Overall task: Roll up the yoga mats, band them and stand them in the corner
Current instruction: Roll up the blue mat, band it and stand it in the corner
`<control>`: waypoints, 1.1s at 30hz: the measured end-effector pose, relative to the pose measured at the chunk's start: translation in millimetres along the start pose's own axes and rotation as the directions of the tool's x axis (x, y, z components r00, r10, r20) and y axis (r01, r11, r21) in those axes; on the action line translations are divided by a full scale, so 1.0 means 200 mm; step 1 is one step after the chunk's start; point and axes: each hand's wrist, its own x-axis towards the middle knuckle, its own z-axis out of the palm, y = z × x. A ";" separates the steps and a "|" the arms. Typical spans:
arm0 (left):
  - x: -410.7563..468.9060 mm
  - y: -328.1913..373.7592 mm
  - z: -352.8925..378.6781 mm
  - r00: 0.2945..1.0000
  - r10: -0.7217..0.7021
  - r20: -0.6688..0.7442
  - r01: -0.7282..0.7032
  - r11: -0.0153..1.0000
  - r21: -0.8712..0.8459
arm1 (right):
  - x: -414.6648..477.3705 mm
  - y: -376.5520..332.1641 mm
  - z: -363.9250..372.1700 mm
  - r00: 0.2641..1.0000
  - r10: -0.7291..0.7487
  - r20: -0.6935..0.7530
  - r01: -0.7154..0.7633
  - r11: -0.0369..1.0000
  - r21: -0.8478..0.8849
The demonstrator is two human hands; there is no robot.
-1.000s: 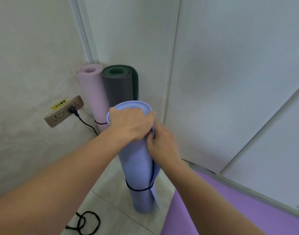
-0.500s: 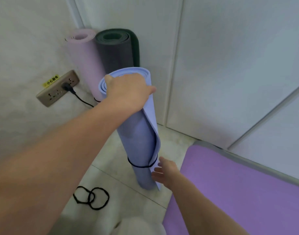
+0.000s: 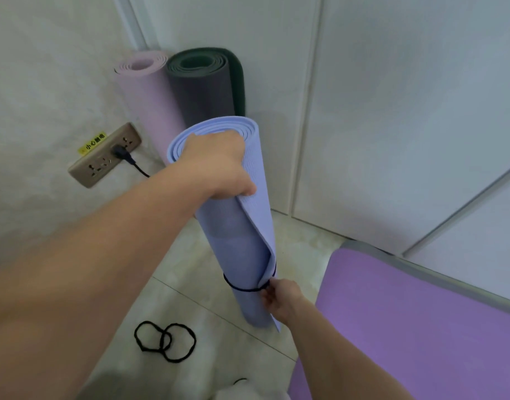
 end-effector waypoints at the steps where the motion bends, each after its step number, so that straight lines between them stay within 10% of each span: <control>1: 0.00 0.00 0.00 1.000 -0.008 0.001 0.008 1.000 -0.002 | -0.01 -0.01 0.01 1.000 -0.010 0.000 0.010 1.000 -0.027; 16: -0.03 0.08 0.03 0.994 -0.028 -0.102 0.031 0.999 0.032 | -0.35 -0.09 0.02 0.863 -0.468 0.192 0.506 0.800 -0.323; 21: -0.01 0.12 0.02 0.995 -0.015 -0.094 0.014 1.000 -0.011 | -0.19 0.05 -0.07 0.785 -0.597 0.165 0.361 0.225 -0.905; 27: 0.02 0.06 0.01 0.992 -0.008 -0.129 0.003 0.999 -0.039 | -0.10 0.00 -0.07 0.565 -0.690 0.452 0.209 -0.410 -0.888; 33: 0.03 -0.01 0.01 0.994 0.003 -0.113 -0.012 0.997 -0.079 | -0.01 0.05 -0.03 0.594 -0.665 0.453 0.204 -0.420 -0.884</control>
